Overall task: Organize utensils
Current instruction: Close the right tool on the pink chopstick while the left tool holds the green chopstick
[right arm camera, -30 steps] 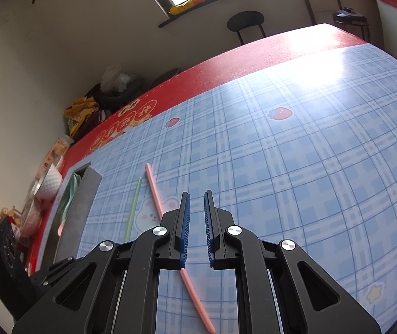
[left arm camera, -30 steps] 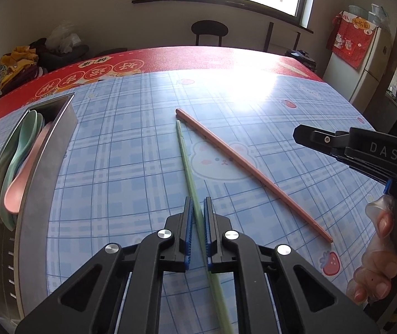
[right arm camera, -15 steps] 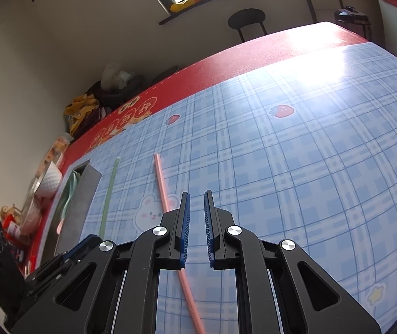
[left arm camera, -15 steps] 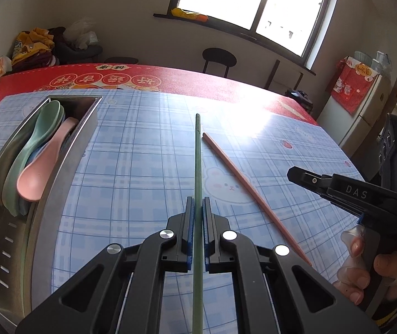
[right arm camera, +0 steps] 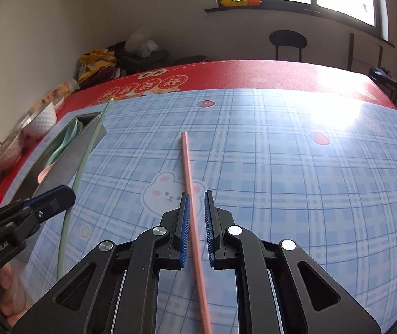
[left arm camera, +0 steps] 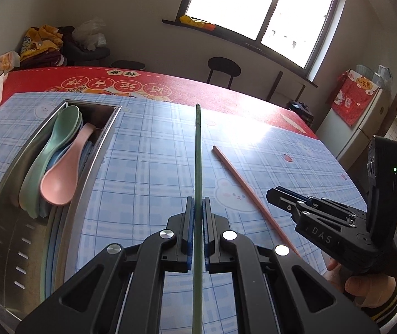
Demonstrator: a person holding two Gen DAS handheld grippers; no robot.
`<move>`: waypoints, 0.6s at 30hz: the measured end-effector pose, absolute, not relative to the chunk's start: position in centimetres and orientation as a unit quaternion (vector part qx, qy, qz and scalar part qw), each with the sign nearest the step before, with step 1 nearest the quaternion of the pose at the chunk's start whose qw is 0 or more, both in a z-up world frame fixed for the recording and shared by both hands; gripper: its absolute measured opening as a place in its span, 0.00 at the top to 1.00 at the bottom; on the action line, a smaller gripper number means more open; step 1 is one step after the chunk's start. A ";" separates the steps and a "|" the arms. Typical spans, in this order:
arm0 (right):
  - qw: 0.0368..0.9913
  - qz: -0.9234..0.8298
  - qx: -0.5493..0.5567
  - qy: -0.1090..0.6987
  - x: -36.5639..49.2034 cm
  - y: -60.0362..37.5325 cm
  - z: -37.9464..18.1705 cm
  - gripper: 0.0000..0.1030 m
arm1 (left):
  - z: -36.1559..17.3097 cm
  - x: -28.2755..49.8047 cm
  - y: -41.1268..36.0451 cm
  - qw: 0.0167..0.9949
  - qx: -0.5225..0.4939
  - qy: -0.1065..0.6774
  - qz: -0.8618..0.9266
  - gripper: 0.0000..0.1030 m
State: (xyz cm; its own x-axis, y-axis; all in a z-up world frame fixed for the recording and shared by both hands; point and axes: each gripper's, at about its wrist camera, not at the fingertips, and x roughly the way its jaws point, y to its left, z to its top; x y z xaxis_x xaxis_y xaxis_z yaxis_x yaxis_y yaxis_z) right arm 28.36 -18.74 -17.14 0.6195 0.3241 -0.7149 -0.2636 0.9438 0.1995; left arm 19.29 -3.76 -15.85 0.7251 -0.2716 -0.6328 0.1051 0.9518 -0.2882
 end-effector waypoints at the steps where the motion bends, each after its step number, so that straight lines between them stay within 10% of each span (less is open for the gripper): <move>1: 0.897 0.162 0.035 0.409 28.5 -18.7 -17.2 0.88 | -15.8 19.3 -3.7 0.921 -0.119 0.357 -0.101 0.95; 18: 0.885 0.146 -0.034 0.441 29.1 -16.4 -18.1 0.88 | -15.2 18.7 -3.4 0.922 -0.127 0.351 -0.104 0.95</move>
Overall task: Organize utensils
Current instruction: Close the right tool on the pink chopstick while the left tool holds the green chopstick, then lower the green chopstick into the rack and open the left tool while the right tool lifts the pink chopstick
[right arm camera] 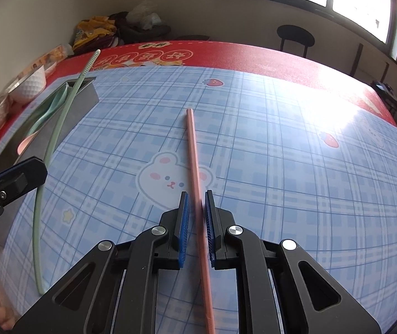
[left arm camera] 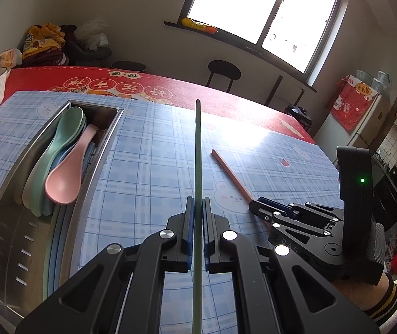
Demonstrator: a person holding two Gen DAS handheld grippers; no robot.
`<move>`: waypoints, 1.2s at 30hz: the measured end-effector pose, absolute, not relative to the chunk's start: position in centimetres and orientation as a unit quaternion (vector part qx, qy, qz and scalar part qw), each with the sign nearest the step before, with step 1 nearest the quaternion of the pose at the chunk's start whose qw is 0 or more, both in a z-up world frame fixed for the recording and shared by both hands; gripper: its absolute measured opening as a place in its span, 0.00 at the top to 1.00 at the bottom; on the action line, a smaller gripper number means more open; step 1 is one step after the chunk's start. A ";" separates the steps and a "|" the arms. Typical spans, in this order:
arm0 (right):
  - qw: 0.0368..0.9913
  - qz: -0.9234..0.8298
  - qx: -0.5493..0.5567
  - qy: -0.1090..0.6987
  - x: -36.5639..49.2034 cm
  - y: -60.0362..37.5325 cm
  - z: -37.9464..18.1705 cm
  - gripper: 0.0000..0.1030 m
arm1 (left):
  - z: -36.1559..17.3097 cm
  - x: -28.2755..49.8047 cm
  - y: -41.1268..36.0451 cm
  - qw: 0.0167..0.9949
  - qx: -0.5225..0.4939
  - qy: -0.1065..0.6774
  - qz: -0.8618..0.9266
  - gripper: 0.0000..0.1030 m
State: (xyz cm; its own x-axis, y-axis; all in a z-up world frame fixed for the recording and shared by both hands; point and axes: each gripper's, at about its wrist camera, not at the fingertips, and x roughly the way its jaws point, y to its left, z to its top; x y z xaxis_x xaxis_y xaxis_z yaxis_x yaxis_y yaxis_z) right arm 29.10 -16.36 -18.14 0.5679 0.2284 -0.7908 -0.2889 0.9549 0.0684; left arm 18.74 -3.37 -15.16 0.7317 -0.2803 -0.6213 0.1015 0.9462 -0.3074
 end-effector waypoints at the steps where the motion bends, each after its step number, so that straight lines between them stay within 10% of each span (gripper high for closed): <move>1: 0.884 0.148 -0.030 0.442 29.2 -16.5 -18.2 0.88 | -15.2 18.6 -3.5 0.922 -0.127 0.351 -0.103 0.95; 36: 0.916 0.127 0.069 0.373 27.1 -18.7 -15.1 0.94 | -12.4 17.3 1.5 0.914 -0.161 0.349 -0.129 0.95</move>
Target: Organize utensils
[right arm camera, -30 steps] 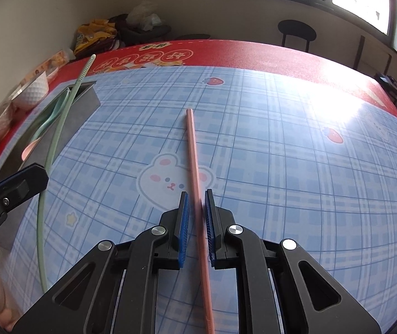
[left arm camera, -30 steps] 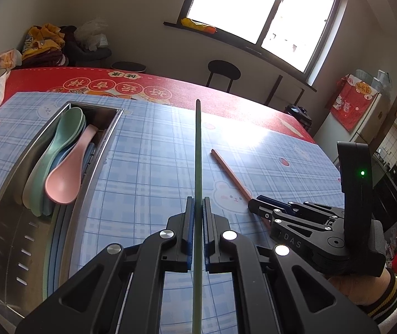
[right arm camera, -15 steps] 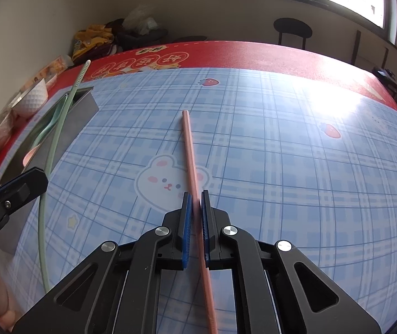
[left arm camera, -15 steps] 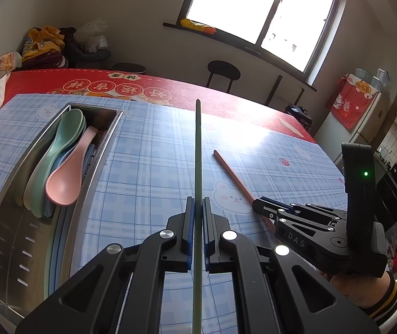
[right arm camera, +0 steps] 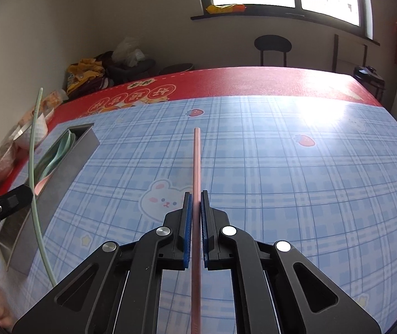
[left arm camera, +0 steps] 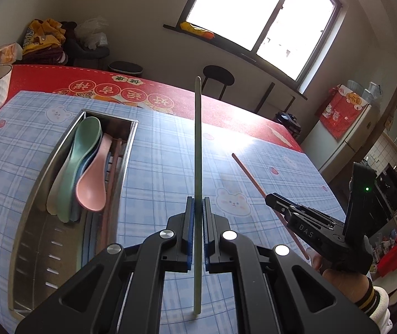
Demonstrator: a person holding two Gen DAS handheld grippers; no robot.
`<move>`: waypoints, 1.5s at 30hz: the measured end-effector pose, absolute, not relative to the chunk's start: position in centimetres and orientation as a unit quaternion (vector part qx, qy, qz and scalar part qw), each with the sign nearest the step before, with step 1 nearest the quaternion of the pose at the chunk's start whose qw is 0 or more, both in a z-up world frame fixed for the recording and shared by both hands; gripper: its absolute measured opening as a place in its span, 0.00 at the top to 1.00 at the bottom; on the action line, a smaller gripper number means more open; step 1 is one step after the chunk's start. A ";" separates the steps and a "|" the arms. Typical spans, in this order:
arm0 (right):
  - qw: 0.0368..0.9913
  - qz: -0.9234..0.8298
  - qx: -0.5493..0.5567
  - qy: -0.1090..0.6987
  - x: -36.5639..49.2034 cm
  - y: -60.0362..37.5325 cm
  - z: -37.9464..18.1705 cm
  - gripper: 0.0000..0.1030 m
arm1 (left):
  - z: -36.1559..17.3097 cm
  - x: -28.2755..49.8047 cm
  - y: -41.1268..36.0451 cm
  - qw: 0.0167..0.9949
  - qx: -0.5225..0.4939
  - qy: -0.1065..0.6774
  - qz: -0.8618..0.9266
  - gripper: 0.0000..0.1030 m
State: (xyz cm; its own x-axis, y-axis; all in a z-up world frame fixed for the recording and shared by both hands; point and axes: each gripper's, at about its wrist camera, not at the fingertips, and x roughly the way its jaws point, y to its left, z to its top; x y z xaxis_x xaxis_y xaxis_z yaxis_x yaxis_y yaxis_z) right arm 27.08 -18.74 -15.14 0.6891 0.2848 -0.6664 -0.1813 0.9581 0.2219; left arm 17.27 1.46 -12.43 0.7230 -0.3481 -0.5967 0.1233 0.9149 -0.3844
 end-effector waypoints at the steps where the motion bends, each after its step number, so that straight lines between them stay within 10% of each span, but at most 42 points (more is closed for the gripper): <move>1: 0.917 0.138 0.088 0.364 27.0 -18.6 -14.7 0.94 | -12.2 17.3 2.4 0.913 -0.166 0.350 -0.124 0.95; 33: 0.901 0.194 0.239 0.307 27.1 -17.9 -13.3 0.94 | -12.0 20.9 4.0 0.898 -0.118 0.413 -0.096 1.00; 45: 0.924 0.128 0.194 0.304 28.3 -28.2 -13.1 0.94 | -14.4 26.0 -8.0 0.855 -0.147 0.469 -0.163 0.73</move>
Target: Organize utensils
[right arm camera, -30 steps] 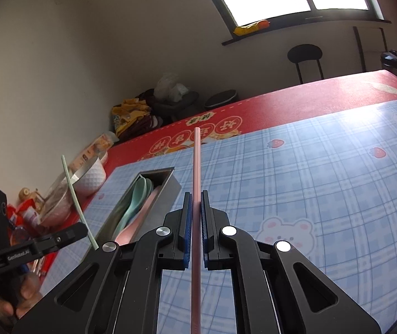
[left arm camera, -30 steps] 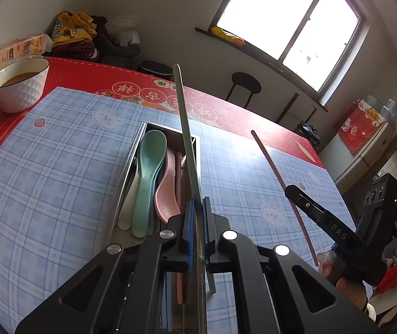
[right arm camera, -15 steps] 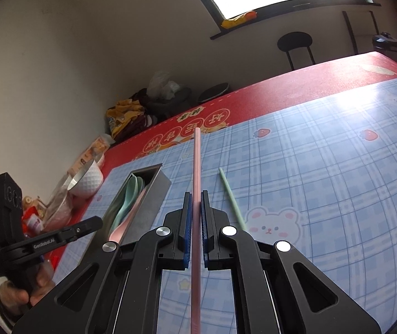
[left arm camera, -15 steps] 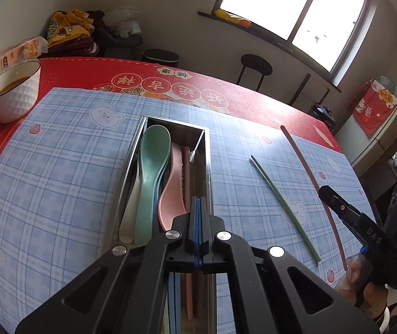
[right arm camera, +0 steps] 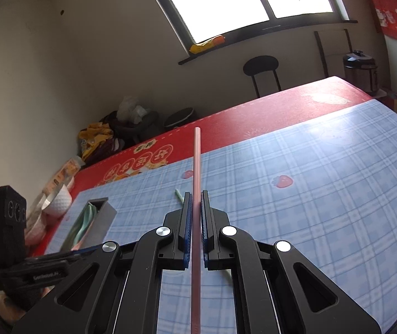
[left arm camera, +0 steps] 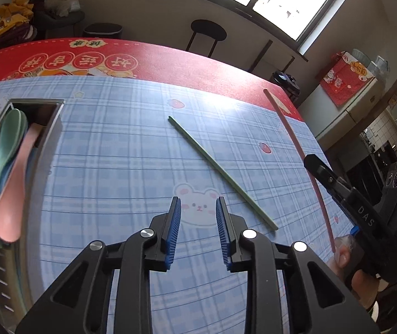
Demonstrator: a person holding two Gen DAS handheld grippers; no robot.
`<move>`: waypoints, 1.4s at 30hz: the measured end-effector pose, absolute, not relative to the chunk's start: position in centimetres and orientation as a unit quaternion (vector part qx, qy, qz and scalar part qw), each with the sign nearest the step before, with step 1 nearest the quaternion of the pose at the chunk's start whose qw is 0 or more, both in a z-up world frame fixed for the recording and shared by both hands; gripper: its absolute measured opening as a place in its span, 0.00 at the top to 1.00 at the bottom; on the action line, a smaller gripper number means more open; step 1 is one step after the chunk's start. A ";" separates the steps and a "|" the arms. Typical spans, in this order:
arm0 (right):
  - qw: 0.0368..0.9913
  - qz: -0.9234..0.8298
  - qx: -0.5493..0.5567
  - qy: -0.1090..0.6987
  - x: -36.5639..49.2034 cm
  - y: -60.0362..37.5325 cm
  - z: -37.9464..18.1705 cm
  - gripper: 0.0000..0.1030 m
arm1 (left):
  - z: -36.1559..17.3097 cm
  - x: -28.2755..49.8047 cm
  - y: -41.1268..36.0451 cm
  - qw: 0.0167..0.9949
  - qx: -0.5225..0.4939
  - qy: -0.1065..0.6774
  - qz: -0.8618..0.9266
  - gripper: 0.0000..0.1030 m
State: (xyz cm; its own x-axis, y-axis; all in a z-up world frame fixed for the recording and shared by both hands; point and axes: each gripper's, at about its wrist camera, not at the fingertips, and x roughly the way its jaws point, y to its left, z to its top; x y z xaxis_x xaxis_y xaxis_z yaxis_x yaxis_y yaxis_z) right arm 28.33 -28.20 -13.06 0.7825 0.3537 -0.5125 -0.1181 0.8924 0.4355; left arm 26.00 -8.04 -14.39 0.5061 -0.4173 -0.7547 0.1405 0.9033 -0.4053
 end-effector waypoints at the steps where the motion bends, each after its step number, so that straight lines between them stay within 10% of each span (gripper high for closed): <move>1: 0.921 0.124 0.204 0.307 28.5 -29.2 -13.6 0.94 | -14.7 26.8 -9.0 0.851 -0.153 0.477 -0.159 0.69; 18: 0.895 0.117 0.304 0.307 28.8 -33.9 -14.8 0.94 | -17.4 33.3 -16.5 0.857 -0.115 0.499 -0.046 0.66; 25: 0.893 0.117 0.314 0.300 28.5 -34.4 -14.6 0.94 | -18.1 34.3 -17.5 0.865 -0.085 0.490 -0.061 0.87; 42: 0.889 0.106 0.328 0.301 28.4 -35.5 -15.0 0.94 | -18.4 32.2 -21.6 0.871 0.022 0.475 -0.124 0.93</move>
State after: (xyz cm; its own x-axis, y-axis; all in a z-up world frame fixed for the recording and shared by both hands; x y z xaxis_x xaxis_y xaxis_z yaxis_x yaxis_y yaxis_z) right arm 28.37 -35.49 -15.00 0.7965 0.3861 -0.4653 0.0081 0.7627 0.6467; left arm 32.23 -21.57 -18.35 0.5180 -0.1942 -0.8330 0.2370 0.9683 -0.0784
